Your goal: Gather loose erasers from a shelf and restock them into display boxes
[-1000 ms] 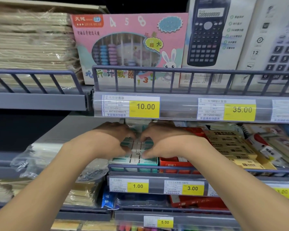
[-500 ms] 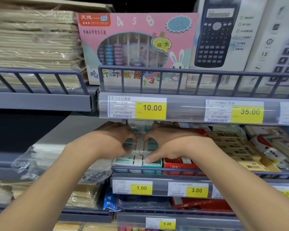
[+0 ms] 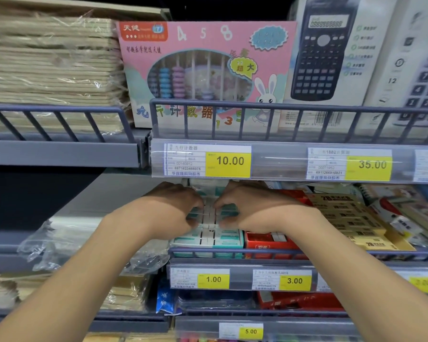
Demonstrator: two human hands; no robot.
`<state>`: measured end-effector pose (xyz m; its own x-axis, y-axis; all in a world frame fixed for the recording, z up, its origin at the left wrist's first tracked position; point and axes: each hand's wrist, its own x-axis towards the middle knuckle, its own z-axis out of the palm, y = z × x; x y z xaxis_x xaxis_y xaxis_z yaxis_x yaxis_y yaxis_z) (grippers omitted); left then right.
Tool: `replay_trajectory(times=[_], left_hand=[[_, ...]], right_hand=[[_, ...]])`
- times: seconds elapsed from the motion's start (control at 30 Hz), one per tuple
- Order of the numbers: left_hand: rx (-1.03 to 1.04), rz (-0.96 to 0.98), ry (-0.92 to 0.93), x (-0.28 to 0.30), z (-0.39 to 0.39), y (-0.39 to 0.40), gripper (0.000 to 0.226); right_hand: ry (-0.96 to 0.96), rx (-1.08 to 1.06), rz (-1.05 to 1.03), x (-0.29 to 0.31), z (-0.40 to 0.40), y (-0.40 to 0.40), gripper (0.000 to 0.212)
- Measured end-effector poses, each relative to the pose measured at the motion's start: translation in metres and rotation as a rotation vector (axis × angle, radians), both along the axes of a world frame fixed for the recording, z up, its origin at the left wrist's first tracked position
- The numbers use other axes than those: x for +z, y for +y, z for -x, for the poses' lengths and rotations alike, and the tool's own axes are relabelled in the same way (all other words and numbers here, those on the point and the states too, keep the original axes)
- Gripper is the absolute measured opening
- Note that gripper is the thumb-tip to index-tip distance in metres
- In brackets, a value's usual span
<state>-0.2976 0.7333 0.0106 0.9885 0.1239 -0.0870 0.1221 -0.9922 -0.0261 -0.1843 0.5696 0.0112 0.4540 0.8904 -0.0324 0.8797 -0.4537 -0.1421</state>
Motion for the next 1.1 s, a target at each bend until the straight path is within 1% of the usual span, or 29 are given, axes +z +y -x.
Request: replay_trajectory(times=[0.07, 0.1, 0.2, 0.23, 0.3, 0.37, 0.5, 0.67, 0.9, 1.03, 1.07, 1.1], left_hand=[[-0.012, 0.049, -0.023, 0.004, 0.001, -0.005, 0.049], [-0.017, 0.075, -0.052, 0.006, 0.002, -0.008, 0.049], [-0.014, 0.159, -0.151, 0.010, -0.003, -0.022, 0.049], [-0.018, 0.204, -0.166, 0.011, -0.006, -0.029, 0.050], [-0.035, 0.296, -0.172, 0.011, -0.014, -0.044, 0.050], [-0.066, 0.318, -0.180, 0.010, -0.022, -0.056, 0.052], [-0.162, 0.217, -0.190, 0.004, -0.038, -0.073, 0.049], [-0.162, 0.128, -0.173, -0.004, -0.052, -0.075, 0.042], [-0.117, 0.150, -0.211, -0.008, -0.050, -0.077, 0.042], [-0.110, 0.250, -0.227, -0.008, -0.029, -0.080, 0.049], [-0.110, 0.277, -0.241, -0.006, -0.020, -0.081, 0.045], [-0.103, 0.306, -0.279, -0.006, -0.011, -0.081, 0.035]], right_hand=[[0.132, -0.074, -0.098, 0.004, -0.003, -0.017, 0.038], [0.143, -0.146, -0.143, 0.006, -0.006, -0.029, 0.037], [0.042, -0.402, -0.189, 0.009, -0.023, -0.066, 0.042], [0.016, -0.463, -0.173, 0.010, -0.029, -0.078, 0.044], [0.023, -0.515, -0.151, 0.011, -0.036, -0.097, 0.044], [0.057, -0.507, -0.153, 0.011, -0.037, -0.107, 0.038], [0.064, -0.483, -0.158, 0.007, -0.037, -0.111, 0.037], [0.028, -0.407, -0.125, 0.001, -0.043, -0.100, 0.033], [-0.008, -0.376, -0.174, -0.007, -0.047, -0.097, 0.031], [0.077, -0.397, -0.259, -0.004, -0.040, -0.115, 0.040], [0.083, -0.393, -0.281, -0.005, -0.039, -0.124, 0.039], [0.093, -0.399, -0.329, -0.003, -0.034, -0.133, 0.037]])
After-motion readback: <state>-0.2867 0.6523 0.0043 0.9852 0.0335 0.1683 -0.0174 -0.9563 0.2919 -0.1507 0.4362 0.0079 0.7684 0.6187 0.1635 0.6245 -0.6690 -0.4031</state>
